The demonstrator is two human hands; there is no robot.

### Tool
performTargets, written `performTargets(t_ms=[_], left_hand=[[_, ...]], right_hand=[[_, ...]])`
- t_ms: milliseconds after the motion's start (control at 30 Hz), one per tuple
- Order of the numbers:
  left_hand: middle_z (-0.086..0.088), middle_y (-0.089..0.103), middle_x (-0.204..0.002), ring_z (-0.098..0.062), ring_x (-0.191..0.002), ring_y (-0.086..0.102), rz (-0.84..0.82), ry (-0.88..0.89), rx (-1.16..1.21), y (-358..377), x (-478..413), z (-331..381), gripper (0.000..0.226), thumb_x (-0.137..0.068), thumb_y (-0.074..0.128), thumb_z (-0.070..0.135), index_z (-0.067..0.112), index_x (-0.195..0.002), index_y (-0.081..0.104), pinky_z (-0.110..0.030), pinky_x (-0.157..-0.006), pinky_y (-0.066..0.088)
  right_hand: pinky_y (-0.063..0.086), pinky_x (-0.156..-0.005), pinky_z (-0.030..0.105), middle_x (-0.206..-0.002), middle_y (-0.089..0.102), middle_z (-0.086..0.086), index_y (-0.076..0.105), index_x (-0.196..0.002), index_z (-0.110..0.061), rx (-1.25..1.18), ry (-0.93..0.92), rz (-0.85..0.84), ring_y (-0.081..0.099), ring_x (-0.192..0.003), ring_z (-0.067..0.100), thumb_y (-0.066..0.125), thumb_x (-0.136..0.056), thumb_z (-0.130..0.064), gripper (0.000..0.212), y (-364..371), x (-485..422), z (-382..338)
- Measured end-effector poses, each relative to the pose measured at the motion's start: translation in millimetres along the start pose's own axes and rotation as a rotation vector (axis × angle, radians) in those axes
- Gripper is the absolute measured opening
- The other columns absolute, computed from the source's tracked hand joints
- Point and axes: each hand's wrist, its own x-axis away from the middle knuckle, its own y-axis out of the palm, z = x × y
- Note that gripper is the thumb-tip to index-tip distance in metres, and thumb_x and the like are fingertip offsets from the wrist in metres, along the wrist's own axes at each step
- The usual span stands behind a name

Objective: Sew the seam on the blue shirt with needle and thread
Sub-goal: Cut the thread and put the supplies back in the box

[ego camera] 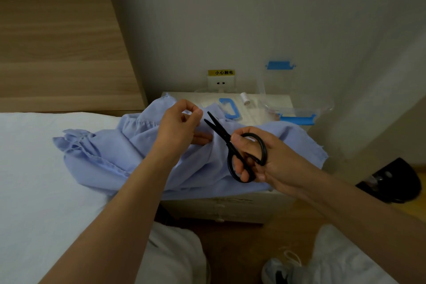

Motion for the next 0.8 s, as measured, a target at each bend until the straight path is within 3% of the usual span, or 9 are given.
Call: performTargets(t_ms=[300, 500, 600, 700, 800], left_hand=[[-0.017, 0.059, -0.081, -0.032, -0.066, 0.070, -0.019, -0.007, 0.007, 1, 0, 0, 0.013, -0.099, 0.050, 0.017, 0.011, -0.088, 0.051, -0.032, -0.054, 0.058], [-0.020, 0.060, -0.086, -0.032, -0.066, 0.070, 0.000, -0.008, -0.005, 2, -1, 0, 0.012, -0.099, 0.050, 0.018, 0.010, -0.089, 0.051, -0.031, -0.054, 0.058], [-0.021, 0.062, -0.089, -0.029, -0.062, 0.069, 0.024, 0.012, -0.004, 0, -2, -1, 0.012, -0.099, 0.050, 0.019, 0.008, -0.096, 0.052, -0.031, -0.056, 0.059], [-0.018, 0.064, -0.085, -0.029, -0.063, 0.069, 0.038, 0.047, -0.010, -2, -5, -1, 0.013, -0.098, 0.053, 0.022, 0.009, -0.096, 0.054, -0.037, -0.063, 0.061], [-0.013, 0.063, -0.079, -0.025, -0.061, 0.068, 0.009, 0.088, 0.022, -1, -4, 0, 0.012, -0.096, 0.055, 0.021, 0.012, -0.088, 0.055, -0.034, -0.063, 0.060]], right_hand=[[0.030, -0.032, 0.018, -0.056, 0.059, 0.006, 0.047, -0.110, -0.008, 0.017, -0.015, 0.055, 0.051, -0.042, 0.012, 0.054, -0.096, -0.023, 0.022, -2, -2, -1], [0.030, -0.034, 0.019, -0.055, 0.056, 0.005, 0.050, -0.108, -0.007, 0.056, -0.001, 0.003, 0.048, -0.041, 0.012, 0.055, -0.096, -0.021, 0.020, -10, 3, -11], [0.031, -0.033, 0.018, -0.054, 0.058, 0.006, 0.051, -0.102, -0.010, 0.083, -0.085, 0.102, 0.049, -0.040, 0.012, 0.056, -0.094, -0.020, 0.014, -22, 1, -22], [0.034, -0.034, 0.019, -0.055, 0.063, 0.006, 0.047, -0.105, -0.013, 0.236, -0.164, 0.259, 0.054, -0.041, 0.014, 0.062, -0.092, -0.021, 0.022, -37, -11, -27], [0.048, -0.046, 0.026, -0.063, 0.069, 0.011, 0.047, -0.104, -0.017, 0.560, -0.114, 0.296, 0.061, -0.048, 0.016, 0.063, -0.092, -0.022, 0.021, -42, -22, -18]])
